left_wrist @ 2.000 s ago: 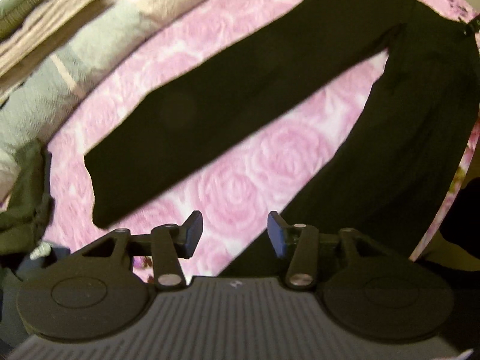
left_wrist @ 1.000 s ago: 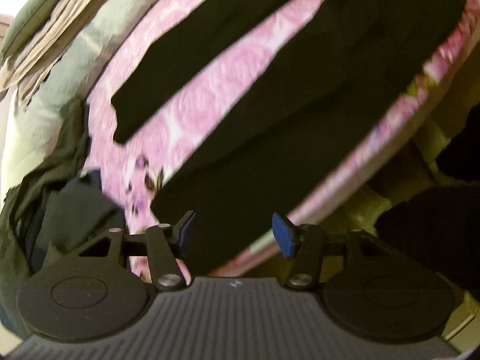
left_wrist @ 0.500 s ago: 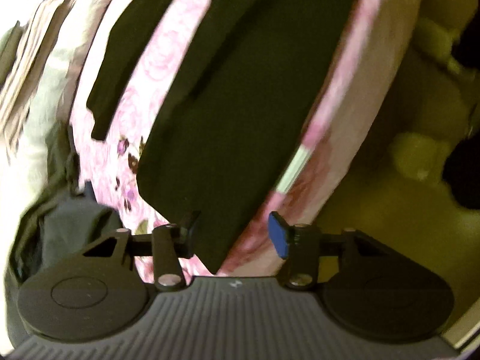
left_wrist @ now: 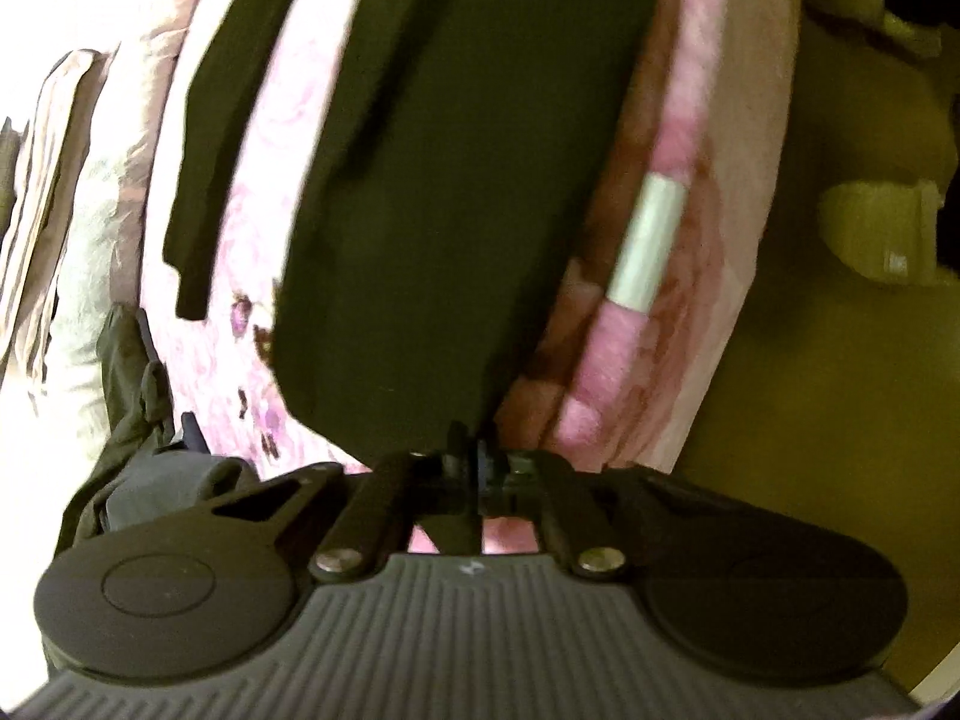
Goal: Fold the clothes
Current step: 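Grasp the trouser legs with the left gripper while the right gripper grasps too, lifting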
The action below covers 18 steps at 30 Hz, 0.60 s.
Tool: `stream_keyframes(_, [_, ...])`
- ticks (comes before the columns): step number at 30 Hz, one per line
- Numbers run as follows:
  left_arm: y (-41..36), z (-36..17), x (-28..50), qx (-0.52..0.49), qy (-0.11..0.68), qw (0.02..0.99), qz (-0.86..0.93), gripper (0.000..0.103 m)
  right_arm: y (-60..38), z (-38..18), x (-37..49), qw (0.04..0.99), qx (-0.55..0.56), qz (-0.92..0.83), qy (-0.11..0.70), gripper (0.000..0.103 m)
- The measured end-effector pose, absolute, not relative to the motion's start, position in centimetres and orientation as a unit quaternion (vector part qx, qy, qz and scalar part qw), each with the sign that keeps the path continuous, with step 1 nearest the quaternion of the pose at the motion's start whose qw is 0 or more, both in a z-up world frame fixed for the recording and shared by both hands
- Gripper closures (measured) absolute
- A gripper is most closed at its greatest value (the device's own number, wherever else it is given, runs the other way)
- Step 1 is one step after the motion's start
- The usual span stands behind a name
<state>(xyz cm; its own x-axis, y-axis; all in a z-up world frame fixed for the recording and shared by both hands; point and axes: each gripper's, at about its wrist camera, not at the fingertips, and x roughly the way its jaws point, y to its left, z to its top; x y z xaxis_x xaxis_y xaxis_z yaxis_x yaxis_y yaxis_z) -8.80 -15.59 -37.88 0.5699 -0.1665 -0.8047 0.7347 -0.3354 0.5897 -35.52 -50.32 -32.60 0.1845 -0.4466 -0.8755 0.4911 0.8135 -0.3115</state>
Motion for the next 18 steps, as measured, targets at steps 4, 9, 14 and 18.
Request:
stream_keyframes(4, [-16.5, -34.7, -8.4, 0.685, 0.213, 0.565, -0.408, 0.102, -50.5, -32.7, -37.0, 0.766, -0.058, -0.275, 0.579, 0.011])
stream_keyframes(9, [-18.4, -31.7, -7.9, 0.66, 0.251, 0.595, -0.384, 0.102, -51.0, -34.3, -40.6, 0.753, -0.162, -0.214, 0.601, 0.011])
stream_keyframes(14, [-20.4, -30.8, -7.8, 0.643, 0.297, 0.612, -0.352, 0.102, -52.4, -38.1, -44.1, 0.728, -0.267, -0.152, 0.613, 0.011])
stream_keyframes(18, [-21.3, -31.0, -8.1, 0.66, 0.309, 0.601, -0.329, 0.102, -54.2, -40.8, -45.9, 0.716, -0.312, -0.132, 0.61, 0.012])
